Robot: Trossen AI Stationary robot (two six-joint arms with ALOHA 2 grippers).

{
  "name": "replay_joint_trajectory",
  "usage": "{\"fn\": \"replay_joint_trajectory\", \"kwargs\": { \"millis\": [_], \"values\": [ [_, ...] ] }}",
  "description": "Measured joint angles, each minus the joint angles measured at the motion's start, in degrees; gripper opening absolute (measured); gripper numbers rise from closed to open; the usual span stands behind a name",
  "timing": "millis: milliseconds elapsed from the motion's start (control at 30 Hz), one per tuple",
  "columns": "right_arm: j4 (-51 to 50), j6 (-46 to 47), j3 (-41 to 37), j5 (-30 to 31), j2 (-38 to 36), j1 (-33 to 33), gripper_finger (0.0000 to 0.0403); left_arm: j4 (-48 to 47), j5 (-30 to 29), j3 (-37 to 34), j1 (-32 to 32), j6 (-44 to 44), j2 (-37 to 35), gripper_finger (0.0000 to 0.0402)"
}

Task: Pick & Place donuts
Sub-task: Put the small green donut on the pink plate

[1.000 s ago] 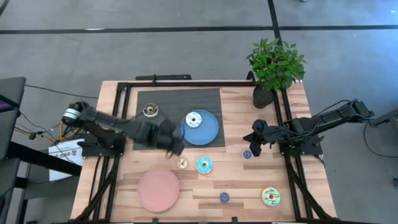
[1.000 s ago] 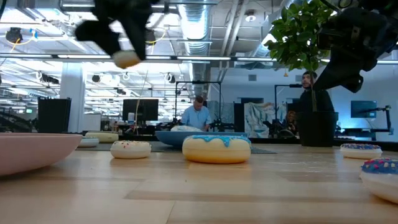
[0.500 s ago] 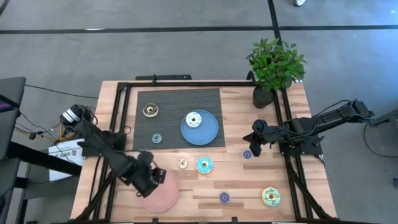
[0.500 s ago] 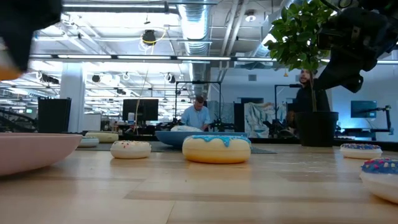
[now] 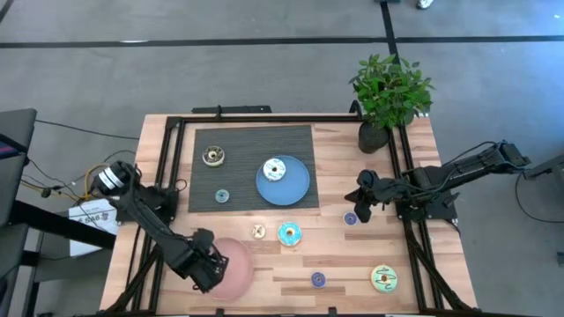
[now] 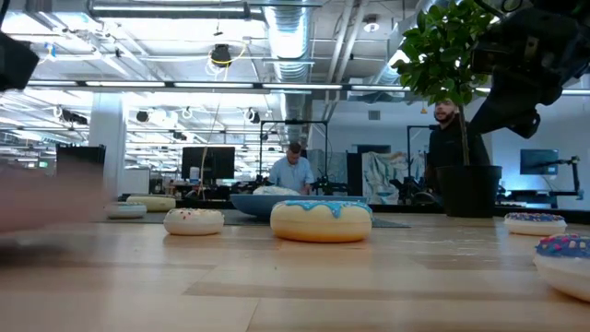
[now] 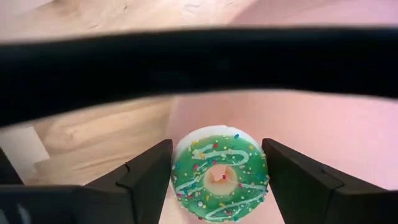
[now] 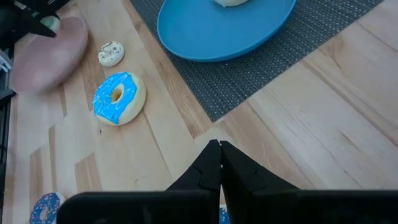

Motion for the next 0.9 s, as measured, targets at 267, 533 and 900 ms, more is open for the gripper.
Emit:
{"fn": "replay_joint_trajectory", "kwargs": {
  "millis": [267, 533, 900],
  "values": [
    [0.2, 0.0, 0.0, 0.0, 0.0, 0.0, 0.0000, 2.2, -0.7, 0.0, 0.0, 0.6, 0.8, 0.0239],
    [0.2, 1.0, 0.0, 0.2, 0.0, 0.0, 0.0000, 3.5, -1.8, 0.0, 0.0, 0.0, 0.8, 0.0239],
    [0.2, 1.0, 0.0, 0.6, 0.0, 0.0, 0.0000, 3.7, -3.0, 0.0, 0.1, -1.0, 0.8, 0.0255]
  ]
}}
